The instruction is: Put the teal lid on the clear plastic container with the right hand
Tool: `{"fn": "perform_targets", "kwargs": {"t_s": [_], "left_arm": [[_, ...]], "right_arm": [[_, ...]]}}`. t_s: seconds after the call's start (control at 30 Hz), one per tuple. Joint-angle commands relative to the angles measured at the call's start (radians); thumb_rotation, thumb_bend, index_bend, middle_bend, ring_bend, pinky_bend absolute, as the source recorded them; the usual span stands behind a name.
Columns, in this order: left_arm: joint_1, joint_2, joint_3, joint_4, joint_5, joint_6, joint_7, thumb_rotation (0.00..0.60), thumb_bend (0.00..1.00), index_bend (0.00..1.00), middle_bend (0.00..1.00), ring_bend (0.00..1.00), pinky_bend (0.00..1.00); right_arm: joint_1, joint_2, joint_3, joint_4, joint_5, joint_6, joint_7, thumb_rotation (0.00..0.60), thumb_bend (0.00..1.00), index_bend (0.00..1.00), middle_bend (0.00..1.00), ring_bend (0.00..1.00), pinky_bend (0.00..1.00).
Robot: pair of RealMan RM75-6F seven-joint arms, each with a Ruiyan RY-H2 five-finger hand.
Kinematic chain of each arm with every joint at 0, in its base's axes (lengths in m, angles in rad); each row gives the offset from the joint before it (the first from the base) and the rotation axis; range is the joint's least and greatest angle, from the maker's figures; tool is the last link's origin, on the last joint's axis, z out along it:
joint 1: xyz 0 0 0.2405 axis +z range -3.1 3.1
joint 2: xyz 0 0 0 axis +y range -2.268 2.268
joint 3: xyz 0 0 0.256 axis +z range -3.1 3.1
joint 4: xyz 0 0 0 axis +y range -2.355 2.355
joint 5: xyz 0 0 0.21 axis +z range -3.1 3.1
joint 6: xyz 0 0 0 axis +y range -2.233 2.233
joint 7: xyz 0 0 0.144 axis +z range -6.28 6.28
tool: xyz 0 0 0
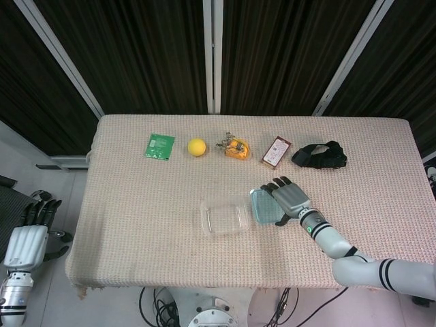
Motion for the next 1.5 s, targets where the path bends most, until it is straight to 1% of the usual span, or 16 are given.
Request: {"fn": "perform_targets", "kwargs": {"t_s": [0.03, 0.17, 0.23, 0.3, 0.33, 0.43, 0.5, 0.57, 0.67, 0.77, 1.03, 1.2, 1.5], "left_arm": [[0.0, 0.002, 0.0, -0.003, 0.003, 0.003, 0.001, 0.6, 0.0, 0.08, 0.06, 0.0, 0.03], [0.002, 0.004, 0.002, -0.006, 0.01, 0.009, 0.003, 0.6, 0.0, 0.08, 0.06, 0.0, 0.03], [0.003, 0.005, 0.002, -0.007, 0.013, 0.012, 0.004, 0.6, 0.0, 0.08, 0.06, 0.0, 0.02], [0.003, 0.004, 0.003, -0.007, 0.016, 0.014, 0.002, 0.6, 0.0, 0.08, 0.06, 0.0, 0.03], [0.003, 0.004, 0.003, -0.006, 0.018, 0.015, 0.001, 0.6, 0.0, 0.08, 0.06, 0.0, 0.03], [0.006, 0.004, 0.006, -0.001, 0.024, 0.021, -0.006, 0.6, 0.0, 0.08, 0.06, 0.0, 0.03], [0.011, 0.003, 0.008, 0.005, 0.025, 0.028, -0.014, 0.6, 0.0, 0.08, 0.06, 0.0, 0.03], [0.016, 0.002, 0.009, 0.013, 0.026, 0.032, -0.026, 0.6, 0.0, 0.08, 0.06, 0.0, 0.03], [0.017, -0.001, 0.01, 0.027, 0.028, 0.032, -0.042, 0.6, 0.0, 0.08, 0.06, 0.0, 0.03], [0.016, -0.005, 0.01, 0.043, 0.033, 0.033, -0.062, 0.6, 0.0, 0.08, 0.06, 0.0, 0.03], [0.015, -0.022, 0.011, 0.09, 0.036, 0.026, -0.111, 0.6, 0.0, 0.08, 0.06, 0.0, 0.03], [0.013, -0.03, 0.009, 0.112, 0.04, 0.025, -0.134, 0.6, 0.0, 0.08, 0.06, 0.0, 0.03], [0.008, -0.035, 0.007, 0.133, 0.045, 0.021, -0.157, 0.6, 0.0, 0.08, 0.06, 0.0, 0.03]], "right_arm": [[-0.023, 0.076, 0.011, -0.089, -0.04, 0.062, -0.003, 0.6, 0.08, 0.31, 0.19, 0.0, 0.0], [-0.024, 0.152, 0.034, -0.214, -0.072, 0.111, -0.03, 0.6, 0.08, 0.31, 0.21, 0.0, 0.0], [-0.013, 0.175, 0.046, -0.263, -0.076, 0.111, -0.044, 0.6, 0.08, 0.31, 0.22, 0.0, 0.0], [0.013, 0.186, 0.059, -0.308, -0.057, 0.094, -0.069, 0.6, 0.08, 0.31, 0.22, 0.0, 0.0], [0.028, 0.186, 0.063, -0.323, -0.038, 0.083, -0.084, 0.6, 0.09, 0.31, 0.22, 0.0, 0.0], [0.091, 0.17, 0.072, -0.364, 0.062, 0.054, -0.144, 0.6, 0.09, 0.31, 0.22, 0.0, 0.0], [0.137, 0.148, 0.076, -0.386, 0.154, 0.052, -0.179, 0.6, 0.09, 0.31, 0.22, 0.0, 0.0], [0.187, 0.119, 0.076, -0.401, 0.25, 0.074, -0.224, 0.6, 0.09, 0.31, 0.22, 0.0, 0.0], [0.25, 0.063, 0.08, -0.41, 0.363, 0.128, -0.284, 0.6, 0.09, 0.31, 0.22, 0.0, 0.0], [0.303, 0.007, 0.089, -0.404, 0.452, 0.174, -0.326, 0.6, 0.09, 0.31, 0.22, 0.0, 0.0], [0.408, -0.113, 0.105, -0.351, 0.641, 0.259, -0.414, 0.6, 0.09, 0.31, 0.21, 0.0, 0.0], [0.431, -0.161, 0.112, -0.316, 0.7, 0.293, -0.433, 0.6, 0.09, 0.31, 0.21, 0.0, 0.0], [0.44, -0.199, 0.125, -0.274, 0.732, 0.293, -0.44, 0.6, 0.09, 0.31, 0.21, 0.0, 0.0]]}}
